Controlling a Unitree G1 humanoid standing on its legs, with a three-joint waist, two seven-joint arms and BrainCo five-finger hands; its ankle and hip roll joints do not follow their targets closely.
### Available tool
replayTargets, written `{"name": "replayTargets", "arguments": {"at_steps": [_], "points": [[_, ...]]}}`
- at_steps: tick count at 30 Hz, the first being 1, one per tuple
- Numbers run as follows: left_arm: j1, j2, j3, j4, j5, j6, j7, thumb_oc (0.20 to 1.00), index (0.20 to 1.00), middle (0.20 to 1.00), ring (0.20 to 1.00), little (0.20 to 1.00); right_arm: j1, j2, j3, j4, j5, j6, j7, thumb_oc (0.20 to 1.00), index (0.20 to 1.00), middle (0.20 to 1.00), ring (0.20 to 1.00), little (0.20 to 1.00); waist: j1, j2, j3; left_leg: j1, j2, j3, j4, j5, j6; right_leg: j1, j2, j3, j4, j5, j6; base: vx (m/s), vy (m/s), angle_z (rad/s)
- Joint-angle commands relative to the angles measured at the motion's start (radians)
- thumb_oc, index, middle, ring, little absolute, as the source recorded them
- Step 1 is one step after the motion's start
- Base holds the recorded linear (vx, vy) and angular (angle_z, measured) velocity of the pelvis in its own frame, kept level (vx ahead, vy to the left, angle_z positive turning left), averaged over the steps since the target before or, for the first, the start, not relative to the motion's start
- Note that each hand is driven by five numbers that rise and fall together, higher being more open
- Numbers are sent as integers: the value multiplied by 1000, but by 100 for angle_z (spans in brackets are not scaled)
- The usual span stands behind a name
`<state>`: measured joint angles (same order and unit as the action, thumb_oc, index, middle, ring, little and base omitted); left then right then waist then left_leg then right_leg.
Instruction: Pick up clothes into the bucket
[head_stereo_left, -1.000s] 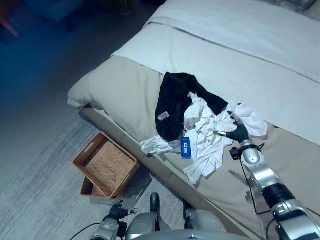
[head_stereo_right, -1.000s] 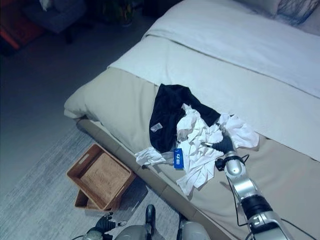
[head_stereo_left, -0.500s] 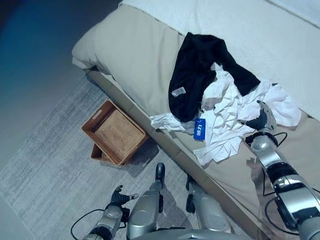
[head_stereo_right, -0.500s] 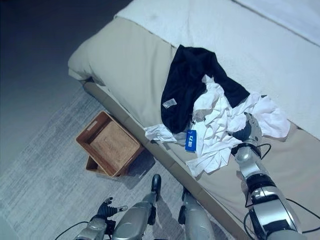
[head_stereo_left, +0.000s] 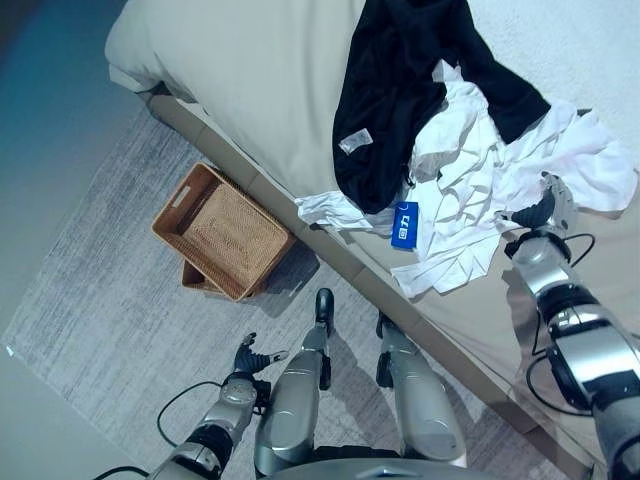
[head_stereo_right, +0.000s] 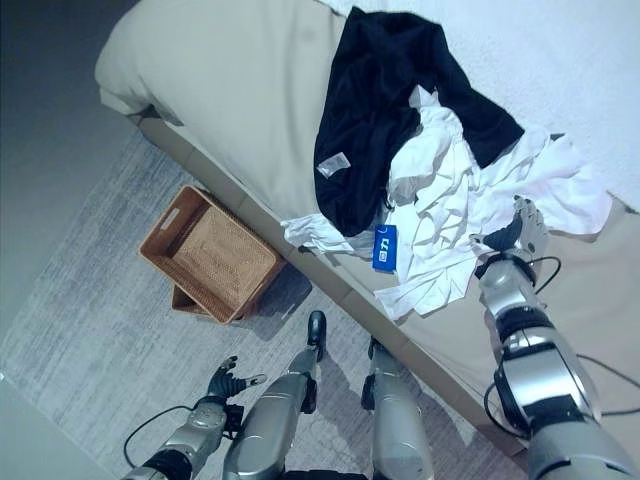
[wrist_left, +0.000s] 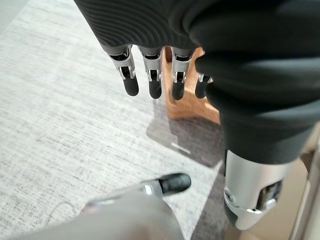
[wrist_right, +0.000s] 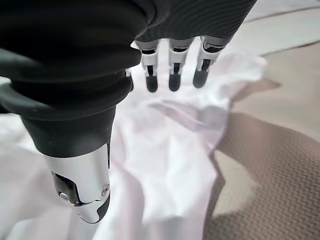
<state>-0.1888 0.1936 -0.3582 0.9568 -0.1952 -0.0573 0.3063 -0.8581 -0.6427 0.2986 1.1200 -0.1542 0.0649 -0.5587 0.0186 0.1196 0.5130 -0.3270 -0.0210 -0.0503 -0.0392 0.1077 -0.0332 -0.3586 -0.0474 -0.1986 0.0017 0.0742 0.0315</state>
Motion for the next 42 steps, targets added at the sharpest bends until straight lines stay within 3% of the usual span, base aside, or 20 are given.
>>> {"name": "replayTargets", "arguments": {"at_steps": [1,9,16,17,18,19,23,29,37,42], "points": [[-9,-28,-42,14,-76,-13,32,1000,1000,1000,1000,1000,-114,-82,66,63,51,-7,-47,1000,1000,1000,1000,1000,12,-31,4,-70,-27,34,122,-57,38,-107,-84,9,205,-73,34,0,0,0],[-45,-39,-72,-4,-122,-21,49,1000,1000,1000,1000,1000,-263,-140,139,202,72,11,-16,1000,1000,1000,1000,1000,23,-12,7,-204,-47,21,198,-72,37,-238,-99,12,288,-91,28,5,-12,4],[-64,-45,-83,3,-134,-26,58,1000,1000,1000,1000,1000,-312,-166,171,217,62,11,-22,1000,1000,1000,1000,1000,29,-5,7,-228,-51,12,183,-63,37,-277,-106,11,302,-99,30,17,0,8],[-69,-46,-87,-1,-137,-29,59,1000,1000,1000,1000,1000,-321,-170,176,216,64,8,-20,605,605,605,605,605,30,-5,7,-231,-52,12,176,-60,37,-282,-107,11,299,-97,31,16,-4,10],[-72,-48,-89,0,-138,-29,59,1000,1000,1000,1000,1000,-325,-173,179,217,67,6,-14,344,344,344,344,344,30,-5,7,-232,-53,11,173,-59,37,-281,-107,11,295,-96,32,13,-3,10],[-72,-48,-89,0,-138,-29,59,1000,1000,1000,1000,1000,-326,-173,179,217,67,6,-14,200,200,200,200,200,30,-4,7,-232,-53,11,173,-59,37,-281,-107,11,295,-96,32,10,-11,7],[-88,-51,-92,-4,-137,-30,58,1000,1000,1000,1000,1000,-331,-172,171,212,93,-4,-9,200,200,200,200,200,29,-7,7,-232,-55,5,166,-55,36,-280,-111,7,287,-91,34,9,-3,5],[-100,-47,-65,3,-138,-29,59,1000,1000,1000,1000,1000,-292,-142,135,102,172,-48,-15,200,200,200,200,200,10,-38,7,-207,-54,10,157,-60,34,-248,-104,13,253,-77,38,0,0,0],[-75,-12,14,37,-118,-19,58,1000,1000,1000,1000,1000,-159,-151,22,-265,231,-110,-62,200,200,200,200,200,-33,-112,7,-119,-41,49,170,-89,32,-139,-86,44,187,-36,53,-14,18,-10],[-33,19,82,47,-86,-4,41,1000,1000,1000,1000,1000,28,-161,-144,-522,243,-151,-81,200,200,200,200,200,-49,-149,-38,-12,-34,84,130,-96,37,-35,-73,58,119,-2,68,35,15,-28]]}}
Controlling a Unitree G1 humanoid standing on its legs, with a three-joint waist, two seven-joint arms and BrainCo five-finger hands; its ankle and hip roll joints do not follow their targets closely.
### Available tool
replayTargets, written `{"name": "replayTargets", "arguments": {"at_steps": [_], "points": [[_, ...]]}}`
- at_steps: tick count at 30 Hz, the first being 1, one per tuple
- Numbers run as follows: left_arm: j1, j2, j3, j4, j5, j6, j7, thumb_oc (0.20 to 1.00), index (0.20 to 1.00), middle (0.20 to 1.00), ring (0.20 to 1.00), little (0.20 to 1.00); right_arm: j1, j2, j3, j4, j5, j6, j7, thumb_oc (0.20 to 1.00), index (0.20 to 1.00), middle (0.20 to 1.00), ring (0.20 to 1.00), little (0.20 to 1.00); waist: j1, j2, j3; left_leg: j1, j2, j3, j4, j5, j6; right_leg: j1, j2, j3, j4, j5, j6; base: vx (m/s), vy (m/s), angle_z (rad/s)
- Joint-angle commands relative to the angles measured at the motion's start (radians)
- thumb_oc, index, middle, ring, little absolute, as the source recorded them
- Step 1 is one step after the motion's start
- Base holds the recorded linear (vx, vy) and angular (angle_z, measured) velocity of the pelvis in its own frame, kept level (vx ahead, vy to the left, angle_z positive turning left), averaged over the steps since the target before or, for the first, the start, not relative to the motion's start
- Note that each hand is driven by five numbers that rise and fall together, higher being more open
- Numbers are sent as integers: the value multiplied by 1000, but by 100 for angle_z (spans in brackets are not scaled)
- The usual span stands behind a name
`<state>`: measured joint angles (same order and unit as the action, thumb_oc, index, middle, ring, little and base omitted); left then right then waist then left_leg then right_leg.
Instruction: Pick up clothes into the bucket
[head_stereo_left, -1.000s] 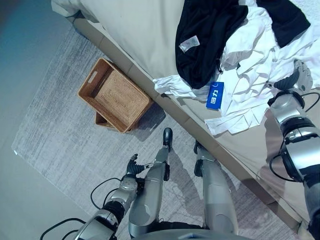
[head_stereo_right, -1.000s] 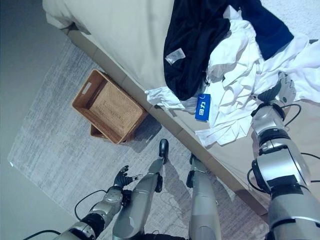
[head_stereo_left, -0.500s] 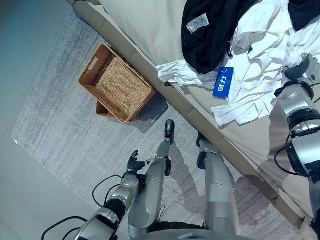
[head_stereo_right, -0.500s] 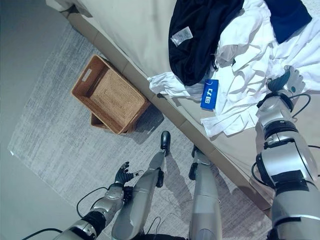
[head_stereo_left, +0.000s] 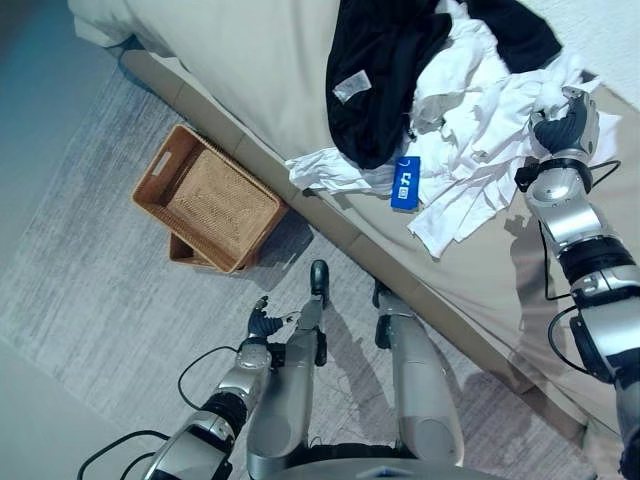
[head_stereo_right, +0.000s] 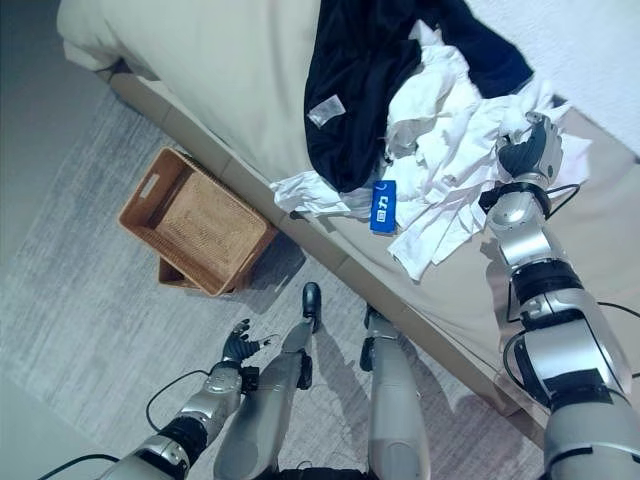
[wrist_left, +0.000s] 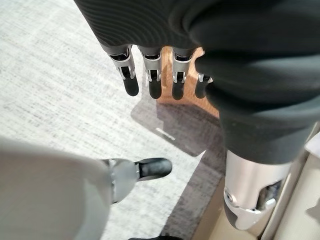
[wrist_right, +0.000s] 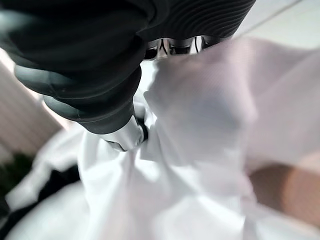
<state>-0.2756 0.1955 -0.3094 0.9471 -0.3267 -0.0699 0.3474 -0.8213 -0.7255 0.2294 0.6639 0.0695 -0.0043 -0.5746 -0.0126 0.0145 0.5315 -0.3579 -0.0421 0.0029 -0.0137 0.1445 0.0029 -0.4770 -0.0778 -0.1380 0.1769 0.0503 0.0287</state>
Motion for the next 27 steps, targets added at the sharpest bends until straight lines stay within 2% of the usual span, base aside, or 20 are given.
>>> {"name": "replayTargets", "arguments": {"at_steps": [1,3,4,7,9,10,11,12,15,20,22,26,27], "points": [[65,22,47,57,53,10,-4,1000,1000,1000,1000,1000,31,-78,-104,-103,19,-91,-63,200,200,200,200,200,-19,-45,-70,46,-10,36,95,-141,1,106,-39,-2,-63,19,73,94,7,-19],[78,30,60,56,61,13,-9,1000,1000,1000,1000,1000,78,-74,-143,-146,17,-98,-62,200,200,200,200,200,-17,-51,-87,71,-13,41,80,-138,3,130,-37,2,-78,27,76,88,-3,-19],[104,39,92,45,71,17,-19,1000,1000,1000,1000,1000,163,-74,-210,-238,3,-109,-57,200,200,200,200,200,-19,-55,-120,123,-12,50,59,-150,6,174,-32,5,-95,25,80,96,-1,-22],[136,59,121,-15,84,15,-24,1000,1000,1000,1000,1000,263,-60,-309,-359,-10,-132,-48,200,200,200,200,200,-17,-61,-172,185,-13,58,1,-136,8,226,-25,5,-136,35,87,84,-1,-17],[149,72,131,-86,87,6,-32,1000,1000,1000,1000,1000,306,-56,-343,-404,-13,-141,-35,200,200,200,200,200,-15,-62,-205,212,-13,61,-35,-124,7,251,-21,-3,-156,36,90,40,-23,-13],[160,86,133,-158,87,0,-35,1000,1000,1000,1000,1000,334,-56,-369,-443,-15,-142,-22,200,200,200,200,200,-14,-66,-222,234,-8,58,-65,-110,3,272,-17,-14,-173,36,92,69,-46,2],[178,106,141,-277,76,-13,-53,1000,1000,1000,1000,1000,366,-61,-386,-482,-20,-140,3,200,200,200,200,200,-14,-72,-254,253,-2,57,-73,-119,-1,297,-13,-25,-191,29,95,45,-34,8],[180,107,141,-280,76,-11,-53,1000,1000,1000,1000,1000,369,-60,-388,-484,-20,-139,4,200,200,200,200,200,-15,-74,-255,250,-3,57,-74,-114,0,296,-14,-26,-193,34,95,56,-23,13],[213,177,146,-581,76,-43,-84,1000,1000,1000,1000,1000,399,-68,-394,-535,-19,-142,49,200,200,200,200,200,-12,-85,-302,295,4,66,-74,-129,1,351,-5,-26,-224,35,98,83,-5,4],[192,308,160,-945,75,-62,-155,1000,1000,1000,1000,1000,421,-77,-347,-592,16,-129,163,200,200,200,200,200,-13,-98,-378,356,16,83,-74,-152,-4,415,8,-9,-241,23,98,112,-10,-8],[138,358,140,-1041,96,-60,-189,1000,1000,1000,1000,1000,425,-89,-320,-607,41,-121,224,200,200,200,200,200,-16,-101,-408,378,19,84,-74,-162,-6,440,12,-8,-241,12,96,108,-16,-3],[94,380,92,-1102,103,-50,-232,1000,1000,1000,1000,1000,420,-112,-278,-646,57,-109,301,200,200,200,200,200,-24,-105,-444,405,22,89,-74,-172,-6,466,16,-4,-244,5,93,94,-6,-3],[58,394,46,-1137,83,-41,-275,1000,1000,1000,1000,1000,412,-124,-246,-667,78,-104,344,200,200,200,200,200,-29,-105,-461,423,25,94,-74,-178,-6,481,18,-2,-245,1,92,71,-8,-5]]}}
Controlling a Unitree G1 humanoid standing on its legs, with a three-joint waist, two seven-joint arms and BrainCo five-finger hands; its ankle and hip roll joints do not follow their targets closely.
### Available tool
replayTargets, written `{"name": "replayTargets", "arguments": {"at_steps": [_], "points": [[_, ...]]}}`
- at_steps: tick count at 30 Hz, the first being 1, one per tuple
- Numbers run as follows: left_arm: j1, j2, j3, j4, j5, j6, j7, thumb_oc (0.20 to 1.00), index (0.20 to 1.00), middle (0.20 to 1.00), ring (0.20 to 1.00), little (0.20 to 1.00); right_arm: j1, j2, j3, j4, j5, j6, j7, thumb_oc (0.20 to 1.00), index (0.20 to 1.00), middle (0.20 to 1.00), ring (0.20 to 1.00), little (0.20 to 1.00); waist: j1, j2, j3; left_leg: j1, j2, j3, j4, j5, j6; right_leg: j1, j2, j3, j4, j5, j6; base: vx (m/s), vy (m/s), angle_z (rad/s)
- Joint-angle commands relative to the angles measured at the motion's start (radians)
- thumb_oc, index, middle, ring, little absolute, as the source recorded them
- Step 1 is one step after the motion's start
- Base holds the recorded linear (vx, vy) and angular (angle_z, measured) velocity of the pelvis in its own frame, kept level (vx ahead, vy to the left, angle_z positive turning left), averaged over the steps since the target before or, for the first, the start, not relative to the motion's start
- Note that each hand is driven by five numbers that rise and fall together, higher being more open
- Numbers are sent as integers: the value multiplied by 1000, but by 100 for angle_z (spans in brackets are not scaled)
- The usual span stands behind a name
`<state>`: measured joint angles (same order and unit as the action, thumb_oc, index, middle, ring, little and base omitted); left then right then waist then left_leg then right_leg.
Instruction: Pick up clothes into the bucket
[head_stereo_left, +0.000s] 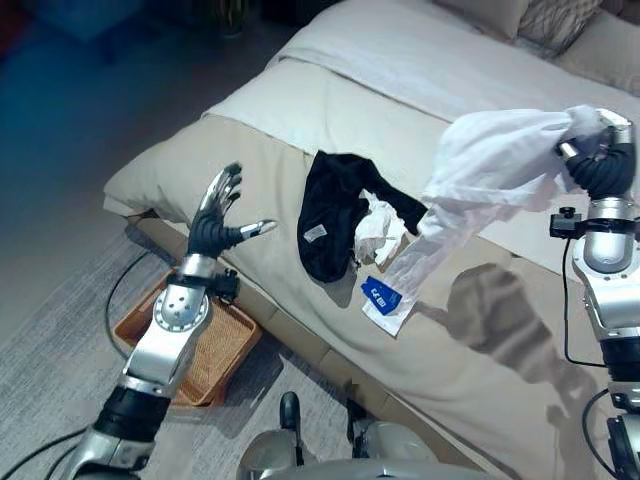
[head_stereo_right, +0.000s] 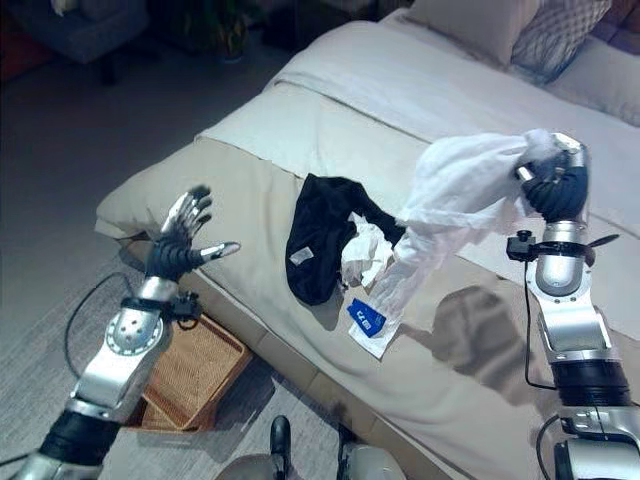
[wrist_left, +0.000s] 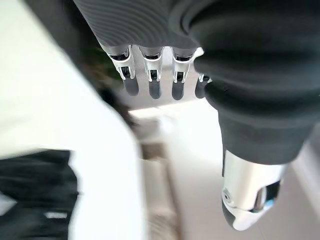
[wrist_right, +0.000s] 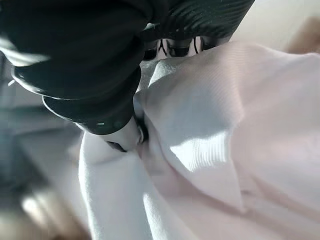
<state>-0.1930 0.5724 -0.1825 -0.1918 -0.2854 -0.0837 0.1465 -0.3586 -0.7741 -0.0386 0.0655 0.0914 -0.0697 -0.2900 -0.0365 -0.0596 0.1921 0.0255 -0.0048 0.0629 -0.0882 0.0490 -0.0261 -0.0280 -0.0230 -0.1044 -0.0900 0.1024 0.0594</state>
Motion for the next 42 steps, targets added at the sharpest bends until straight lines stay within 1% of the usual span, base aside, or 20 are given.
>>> {"name": "replayTargets", "arguments": {"at_steps": [1,3,4,6,9,12,15,19,20,21,22,25,26,28,32,33,34,35,38,42], "points": [[-51,23,-109,-7,28,-24,-94,1000,1000,1000,1000,1000,-60,-81,43,-80,65,-35,83,200,200,200,200,200,-7,-30,-129,48,-11,38,1,-84,22,40,-36,-34,21,-53,61,93,-4,-9],[-132,32,-190,-14,-5,-13,-132,1000,1000,1000,1000,1000,-86,-97,93,-119,84,-30,135,200,200,200,200,200,-13,-29,-144,67,-9,43,1,-90,21,59,-33,-29,19,-57,61,53,1,-14],[-134,31,-191,-13,-6,-13,-132,1000,1000,1000,1000,1000,-86,-98,92,-119,84,-30,135,200,200,200,200,200,-12,-29,-143,68,-9,43,1,-91,21,60,-33,-29,19,-57,61,44,-1,-10],[-179,24,-234,-4,-18,-7,-144,1000,1000,1000,1000,1000,-101,-105,125,-144,93,-29,167,200,200,200,200,200,-15,-28,-151,77,-9,45,1,-93,20,70,-32,-26,18,-59,59,29,0,-5],[-241,-6,-283,34,22,-1,-136,1000,1000,1000,1000,1000,-113,-106,163,-193,114,-31,207,200,200,200,200,200,-20,-27,-155,89,-6,47,1,-93,19,80,-32,-28,19,-61,58,5,-3,-1],[-248,-47,-305,81,8,5,-137,1000,1000,1000,1000,1000,-102,-93,179,-264,167,-44,250,200,200,200,200,200,-22,-26,-158,97,-5,47,1,-93,18,91,-32,-28,18,-62,58,3,-2,-1],[-252,-64,-317,111,15,11,-141,1000,1000,1000,1000,1000,-92,-79,198,-322,208,-59,286,200,200,200,200,200,-24,-23,-161,106,-5,46,1,-95,19,100,-32,-28,16,-63,57,0,0,0],[-246,-96,-332,149,10,14,-150,1000,1000,1000,1000,1000,-100,-60,224,-388,232,-72,321,200,200,200,200,200,-23,-20,-160,118,-4,49,1,-95,19,112,-33,-29,16,-64,58,0,0,0],[-245,-99,-332,150,12,15,-152,1000,1000,1000,1000,1000,-101,-57,229,-405,238,-77,329,200,200,200,200,200,-23,-21,-161,112,-6,51,1,-85,20,106,-36,-30,17,-57,56,0,0,0],[-242,-103,-332,152,14,15,-152,1000,1000,1000,1000,1000,-100,-56,232,-411,244,-77,333,200,200,200,200,200,-23,-19,-162,117,-4,50,1,-95,19,112,-34,-29,15,-63,58,-39,3,1],[-241,-110,-333,160,18,14,-151,1000,1000,1000,1000,1000,-100,-55,233,-423,251,-79,338,200,200,200,200,200,-24,-20,-161,113,-5,50,1,-84,20,107,-37,-29,17,-57,56,0,0,0],[-236,-130,-341,182,24,17,-151,1000,1000,1000,1000,1000,-97,-39,251,-458,275,-84,359,200,200,200,200,200,-24,-18,-160,119,-4,48,1,-92,20,115,-35,-30,17,-62,57,-12,-1,0],[-238,-136,-344,188,19,17,-150,1000,1000,1000,1000,1000,-97,-35,254,-470,287,-87,365,200,200,200,200,200,-24,-20,-159,114,-6,47,1,-82,21,109,-38,-32,20,-56,56,0,0,0],[-242,-144,-353,191,14,16,-153,1000,1000,1000,1000,1000,-95,-27,266,-488,311,-89,381,200,200,200,200,200,-23,-18,-159,119,-5,46,1,-90,21,115,-38,-33,20,-60,57,0,0,0],[-265,-160,-385,198,-6,17,-161,1000,1000,1000,1000,1000,-128,-13,301,-514,339,-93,392,200,200,200,200,200,-25,-19,-156,110,-8,46,1,-78,23,103,-41,-34,24,-51,57,-27,4,0],[-271,-163,-400,196,-17,19,-168,1000,1000,1000,1000,1000,-138,-8,314,-517,348,-92,395,200,200,200,200,200,-25,-17,-156,115,-7,45,1,-86,24,107,-39,-34,23,-56,58,-60,9,0],[-284,-165,-423,188,-38,18,-181,1000,1000,1000,1000,1000,-149,-2,332,-518,361,-93,402,200,200,200,200,200,-25,-19,-152,109,-10,46,1,-76,26,99,-42,-33,26,-48,58,0,0,0],[-283,-165,-423,188,-38,18,-181,1000,1000,1000,1000,1000,-149,-2,333,-518,361,-93,402,200,200,200,200,200,-25,-17,-153,114,-8,45,1,-85,25,105,-40,-32,24,-54,59,0,0,0],[-303,-168,-471,179,-77,25,-205,1000,1000,1000,1000,1000,-167,2,377,-527,397,-82,421,200,200,200,200,200,-25,-16,-149,110,-11,44,1,-82,27,101,-44,-32,27,-50,61,-11,7,0],[-329,-167,-506,192,-76,35,-220,1000,1000,1000,1000,1000,-166,10,394,-537,452,-77,438,200,200,200,200,200,-28,-14,-144,106,-15,40,1,-79,29,96,-47,-32,32,-49,62,0,0,0]]}}
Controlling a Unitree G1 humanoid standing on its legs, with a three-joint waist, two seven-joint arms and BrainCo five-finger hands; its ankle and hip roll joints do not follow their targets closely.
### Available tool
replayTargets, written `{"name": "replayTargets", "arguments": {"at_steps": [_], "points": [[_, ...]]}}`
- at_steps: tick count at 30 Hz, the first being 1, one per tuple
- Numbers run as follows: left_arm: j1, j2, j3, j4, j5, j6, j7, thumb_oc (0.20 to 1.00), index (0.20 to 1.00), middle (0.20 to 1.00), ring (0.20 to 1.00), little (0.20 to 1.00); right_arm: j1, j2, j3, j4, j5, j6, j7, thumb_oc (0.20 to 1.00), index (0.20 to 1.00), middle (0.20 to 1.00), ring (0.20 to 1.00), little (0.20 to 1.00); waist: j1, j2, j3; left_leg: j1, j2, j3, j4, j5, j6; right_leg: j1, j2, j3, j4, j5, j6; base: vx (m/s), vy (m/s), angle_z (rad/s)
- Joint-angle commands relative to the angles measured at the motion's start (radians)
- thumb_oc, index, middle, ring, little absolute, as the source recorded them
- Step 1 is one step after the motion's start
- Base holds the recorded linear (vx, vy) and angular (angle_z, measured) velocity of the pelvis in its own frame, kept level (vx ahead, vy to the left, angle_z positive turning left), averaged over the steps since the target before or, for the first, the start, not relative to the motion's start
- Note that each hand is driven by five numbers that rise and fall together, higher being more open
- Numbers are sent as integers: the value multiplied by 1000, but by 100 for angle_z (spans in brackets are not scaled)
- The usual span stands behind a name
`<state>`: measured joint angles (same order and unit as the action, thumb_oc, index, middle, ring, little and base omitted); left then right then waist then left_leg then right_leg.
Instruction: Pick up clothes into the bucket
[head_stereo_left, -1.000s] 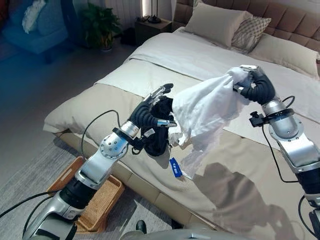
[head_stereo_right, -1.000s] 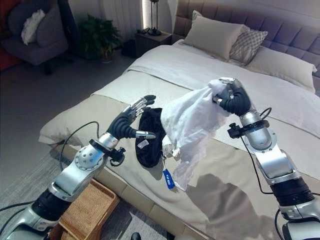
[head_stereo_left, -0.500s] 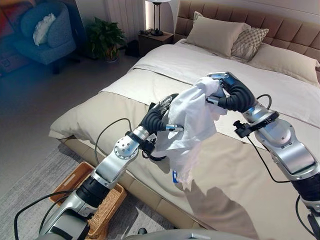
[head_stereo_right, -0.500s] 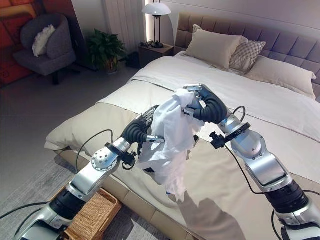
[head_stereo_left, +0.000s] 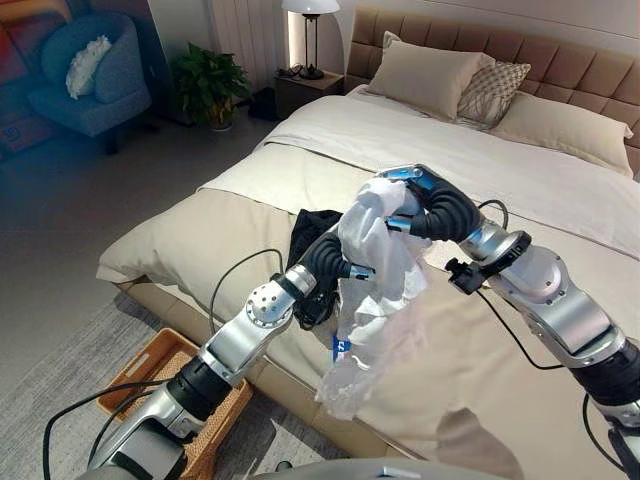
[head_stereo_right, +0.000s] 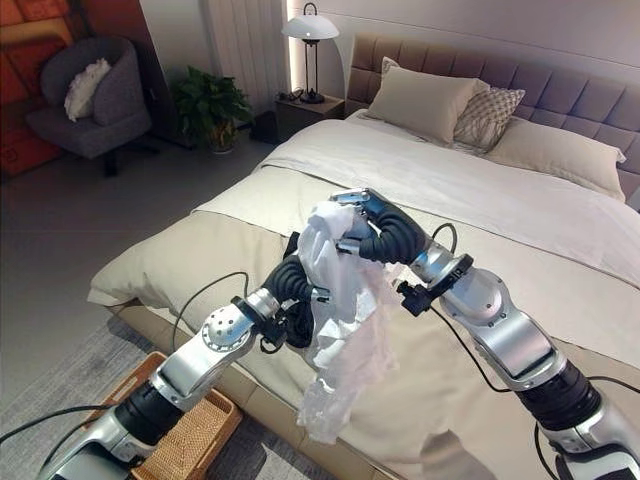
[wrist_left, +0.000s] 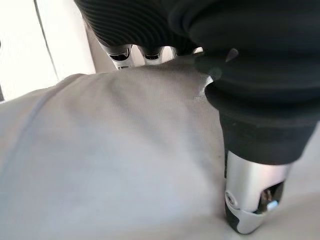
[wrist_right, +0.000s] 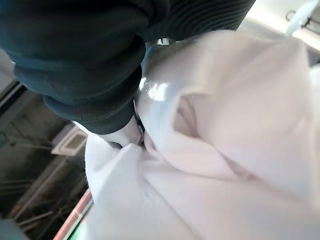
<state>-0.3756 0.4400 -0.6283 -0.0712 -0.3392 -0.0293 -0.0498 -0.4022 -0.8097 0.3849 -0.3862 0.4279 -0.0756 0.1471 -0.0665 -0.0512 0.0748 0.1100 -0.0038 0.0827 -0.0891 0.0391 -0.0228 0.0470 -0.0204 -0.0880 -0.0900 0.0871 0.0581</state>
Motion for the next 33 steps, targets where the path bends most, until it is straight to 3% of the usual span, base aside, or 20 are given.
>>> {"name": "replayTargets", "arguments": {"at_steps": [1,3,4,6,7,10,11,12,13,18,24,25,26,29,33], "points": [[-153,-37,-67,79,-19,-17,-26,1000,1000,1000,1000,1000,-118,50,-28,-91,135,-68,4,200,200,200,200,200,2,-22,-25,20,-16,19,2,-68,26,21,-50,-51,34,-35,63,0,0,0],[-162,-41,-83,97,-5,-13,-34,1000,1000,1000,1000,1000,-112,64,-27,-101,168,-68,8,200,200,200,200,200,1,-22,-23,19,-18,13,2,-67,27,20,-52,-53,37,-36,63,0,0,0],[-164,-42,-85,103,0,-12,-37,928,928,928,928,928,-111,68,-28,-104,171,-68,9,200,200,200,200,200,1,-22,-23,19,-19,13,2,-67,28,20,-53,-55,38,-36,63,-34,12,2],[-162,-41,-88,116,5,-11,-41,253,253,253,253,253,-114,77,-32,-113,174,-70,7,200,200,200,200,200,2,-22,-24,19,-21,9,3,-66,29,20,-55,-58,42,-38,63,0,0,0],[-158,-39,-85,113,4,-11,-44,200,200,200,200,200,-114,80,-36,-113,173,-69,3,200,200,200,200,200,3,-23,-24,14,-23,9,2,-57,31,14,-57,-60,46,-32,62,0,0,0],[-131,-20,-66,98,-19,-11,-46,200,200,200,200,200,-109,92,-52,-108,157,-75,-8,200,200,200,200,200,7,-24,-24,14,-25,6,4,-58,33,16,-60,-64,51,-35,62,0,0,0],[-114,-11,-53,89,-28,-11,-45,200,200,200,200,200,-102,94,-59,-106,150,-74,-12,479,479,479,479,479,9,-24,-24,14,-26,5,4,-58,33,16,-61,-66,53,-36,61,0,0,0],[-96,-5,-40,83,-41,-10,-44,200,200,200,200,200,-96,94,-67,-105,139,-74,-15,696,696,696,696,696,10,-24,-25,14,-27,3,4,-59,34,17,-62,-67,53,-36,61,39,16,1],[-69,0,-17,72,-59,-10,-38,200,200,200,200,200,-85,98,-78,-102,127,-72,-22,1000,1000,1000,1000,1000,12,-22,-24,21,-26,1,4,-69,34,25,-61,-69,52,-43,63,40,17,1],[43,20,97,29,-99,-13,-12,200,200,200,200,200,-19,110,-147,-63,64,-70,-56,1000,1000,1000,1000,1000,24,-23,-20,25,-27,-1,3,-70,33,32,-63,-76,47,-43,62,12,3,2],[257,36,341,69,-139,-26,41,200,200,200,200,200,105,122,-295,41,-1,-60,-128,1000,1000,1000,1000,1000,47,-24,-7,20,-25,-6,4,-67,33,29,-65,-82,40,-39,61,1,0,1],[156,-58,294,31,-223,-87,60,200,200,200,200,200,118,168,-255,66,-18,-68,-151,1000,1000,1000,1000,1000,41,-32,-6,21,-24,-6,4,-67,31,30,-63,-81,40,-42,59,0,0,0],[184,-62,307,253,10,28,79,200,200,200,200,200,136,178,-280,106,-17,-58,-141,1000,1000,1000,1000,1000,41,-29,-1,21,-23,-4,5,-70,32,30,-61,-78,39,-44,59,-4,-15,11],[327,-28,488,124,0,-21,117,200,200,200,200,200,273,233,-398,111,-25,-50,-151,1000,1000,1000,1000,1000,46,-21,9,8,-27,-9,6,-65,34,21,-63,-82,37,-41,57,-19,9,10],[390,-33,656,213,8,-38,153,200,200,200,200,200,366,318,-431,235,-41,-29,-156,1000,1000,1000,1000,1000,51,-8,17,7,-27,-9,5,-64,32,22,-64,-81,29,-42,54,0,0,0]]}}
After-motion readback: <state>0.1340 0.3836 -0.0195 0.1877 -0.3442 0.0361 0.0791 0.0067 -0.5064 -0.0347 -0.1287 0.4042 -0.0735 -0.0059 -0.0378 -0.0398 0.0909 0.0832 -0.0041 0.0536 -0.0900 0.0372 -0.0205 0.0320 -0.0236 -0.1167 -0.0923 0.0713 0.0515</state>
